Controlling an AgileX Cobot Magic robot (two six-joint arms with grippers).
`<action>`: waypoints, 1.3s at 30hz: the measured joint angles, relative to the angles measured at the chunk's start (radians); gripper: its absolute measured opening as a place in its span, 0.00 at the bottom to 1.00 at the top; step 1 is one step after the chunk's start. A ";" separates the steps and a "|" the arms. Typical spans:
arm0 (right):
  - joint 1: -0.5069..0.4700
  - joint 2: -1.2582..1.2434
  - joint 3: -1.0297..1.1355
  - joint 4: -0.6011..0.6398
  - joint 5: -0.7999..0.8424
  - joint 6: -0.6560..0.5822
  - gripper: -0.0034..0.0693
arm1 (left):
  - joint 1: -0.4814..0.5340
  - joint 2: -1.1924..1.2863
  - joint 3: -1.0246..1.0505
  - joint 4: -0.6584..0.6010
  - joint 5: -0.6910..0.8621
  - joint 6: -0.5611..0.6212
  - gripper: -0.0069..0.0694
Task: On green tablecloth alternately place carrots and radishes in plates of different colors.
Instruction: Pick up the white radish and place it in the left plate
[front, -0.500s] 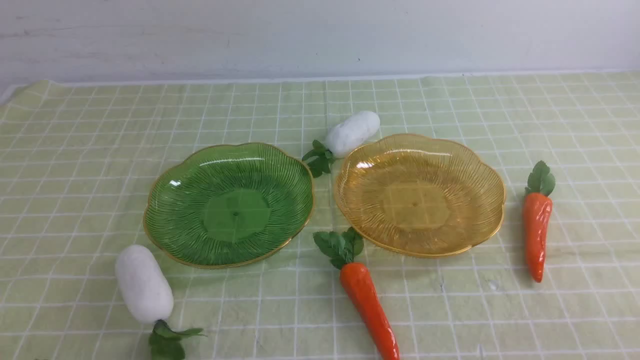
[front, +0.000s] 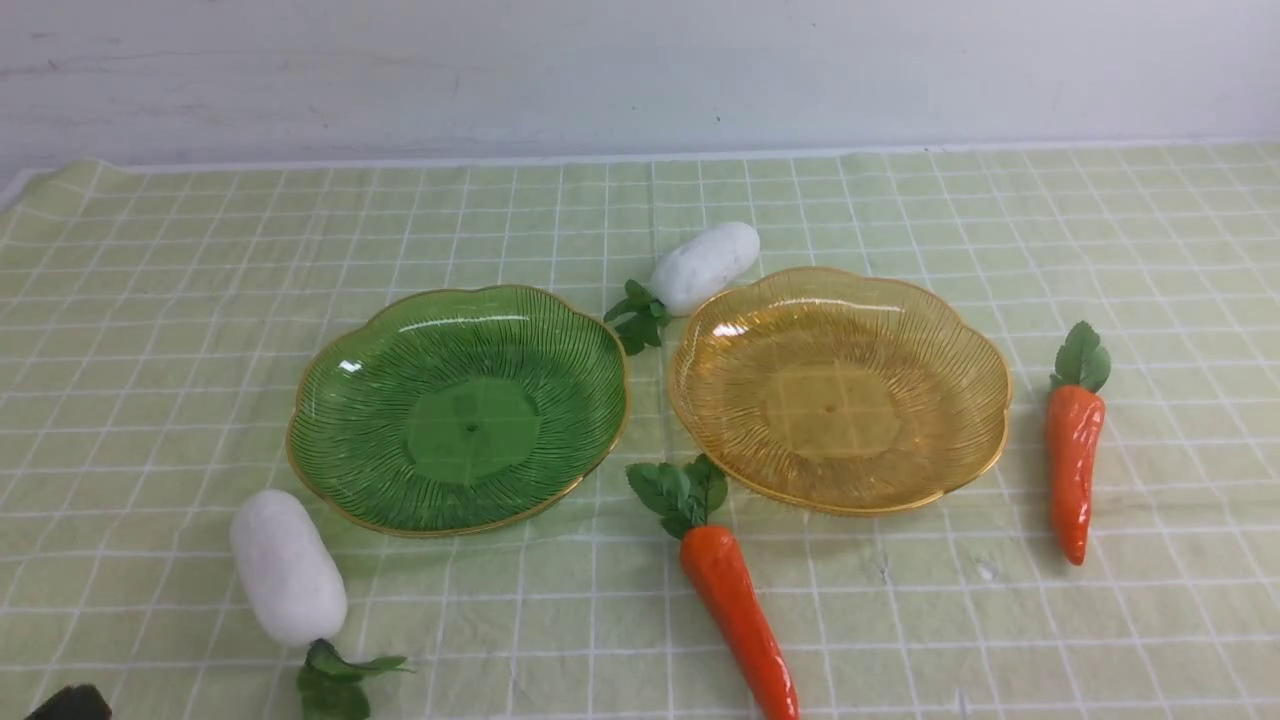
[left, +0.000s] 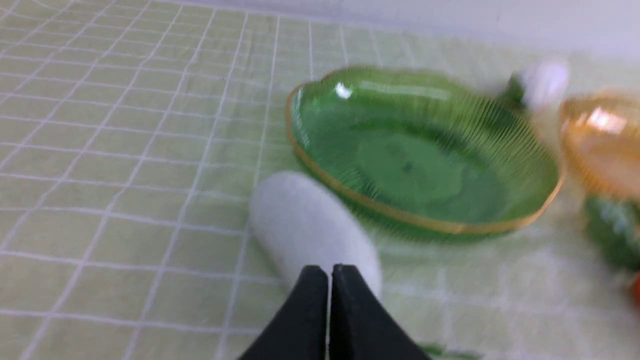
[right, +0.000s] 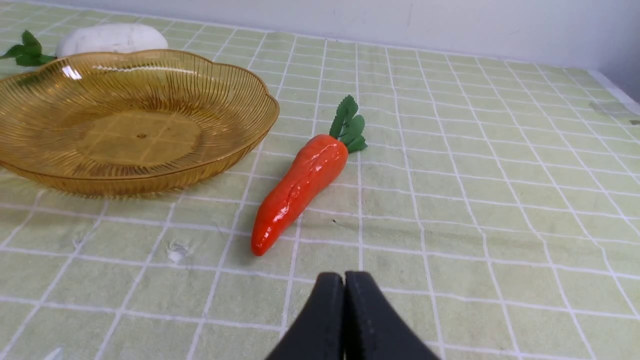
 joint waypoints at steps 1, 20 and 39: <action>0.000 0.000 0.000 0.000 0.000 0.000 0.03 | 0.000 0.000 0.000 -0.094 -0.061 -0.046 0.08; 0.000 0.000 0.005 0.008 -0.036 0.002 0.03 | 0.000 0.103 -0.403 -0.217 -0.218 -0.060 0.08; 0.000 0.000 -0.011 0.763 -0.294 0.122 0.03 | 0.000 1.259 -0.893 0.066 0.637 -0.023 0.08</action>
